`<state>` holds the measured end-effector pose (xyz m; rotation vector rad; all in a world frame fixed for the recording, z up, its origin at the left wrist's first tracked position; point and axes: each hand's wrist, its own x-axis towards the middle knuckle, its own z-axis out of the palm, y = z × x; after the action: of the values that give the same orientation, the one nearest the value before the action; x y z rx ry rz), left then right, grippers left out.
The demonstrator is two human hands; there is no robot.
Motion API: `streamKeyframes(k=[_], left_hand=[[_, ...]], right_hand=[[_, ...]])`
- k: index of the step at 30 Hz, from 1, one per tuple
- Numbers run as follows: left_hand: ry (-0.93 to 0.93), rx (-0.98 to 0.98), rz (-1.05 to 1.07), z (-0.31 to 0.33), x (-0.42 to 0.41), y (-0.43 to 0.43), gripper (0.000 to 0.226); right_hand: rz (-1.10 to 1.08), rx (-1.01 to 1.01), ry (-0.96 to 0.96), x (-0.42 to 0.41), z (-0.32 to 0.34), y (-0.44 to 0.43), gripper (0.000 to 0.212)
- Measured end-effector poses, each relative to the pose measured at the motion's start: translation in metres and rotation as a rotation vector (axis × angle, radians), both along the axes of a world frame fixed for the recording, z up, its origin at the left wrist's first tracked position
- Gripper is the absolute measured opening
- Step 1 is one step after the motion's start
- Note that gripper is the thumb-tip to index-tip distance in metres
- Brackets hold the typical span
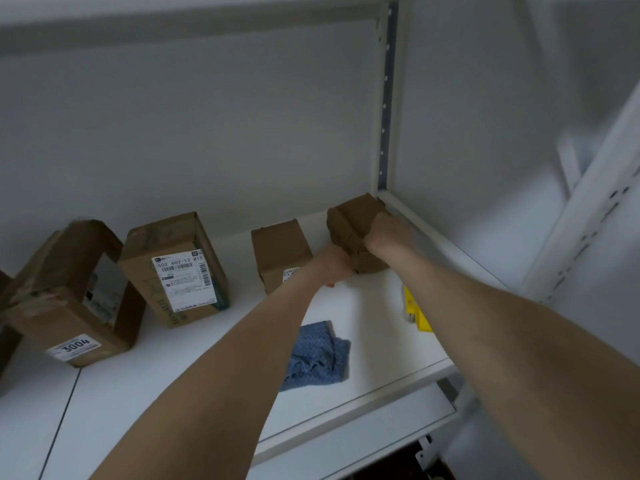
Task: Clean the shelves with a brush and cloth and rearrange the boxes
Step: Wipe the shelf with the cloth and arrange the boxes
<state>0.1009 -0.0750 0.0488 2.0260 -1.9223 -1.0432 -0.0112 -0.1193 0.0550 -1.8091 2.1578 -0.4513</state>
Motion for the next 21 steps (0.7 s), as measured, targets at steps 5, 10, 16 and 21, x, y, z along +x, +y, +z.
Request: streamKeyframes(k=[5, 10, 16, 21], left_hand=[[0.065, 0.060, 0.012, -0.002, 0.004, 0.022, 0.024], [0.252, 0.059, -0.004, -0.008, -0.027, 0.041, 0.025], [0.403, 0.139, -0.029, -0.020, -0.062, 0.062, 0.045], [0.527, 0.225, -0.052, -0.030, -0.086, 0.062, 0.024]], right_hand=[[-0.140, 0.028, 0.026, -0.018, -0.001, 0.036, 0.050], [-0.221, 0.100, 0.090, -0.044, -0.016, 0.074, 0.049], [-0.216, 0.162, 0.042, -0.058, -0.026, 0.085, 0.041], [-0.137, 0.137, 0.087, -0.069, -0.027, 0.081, 0.033]])
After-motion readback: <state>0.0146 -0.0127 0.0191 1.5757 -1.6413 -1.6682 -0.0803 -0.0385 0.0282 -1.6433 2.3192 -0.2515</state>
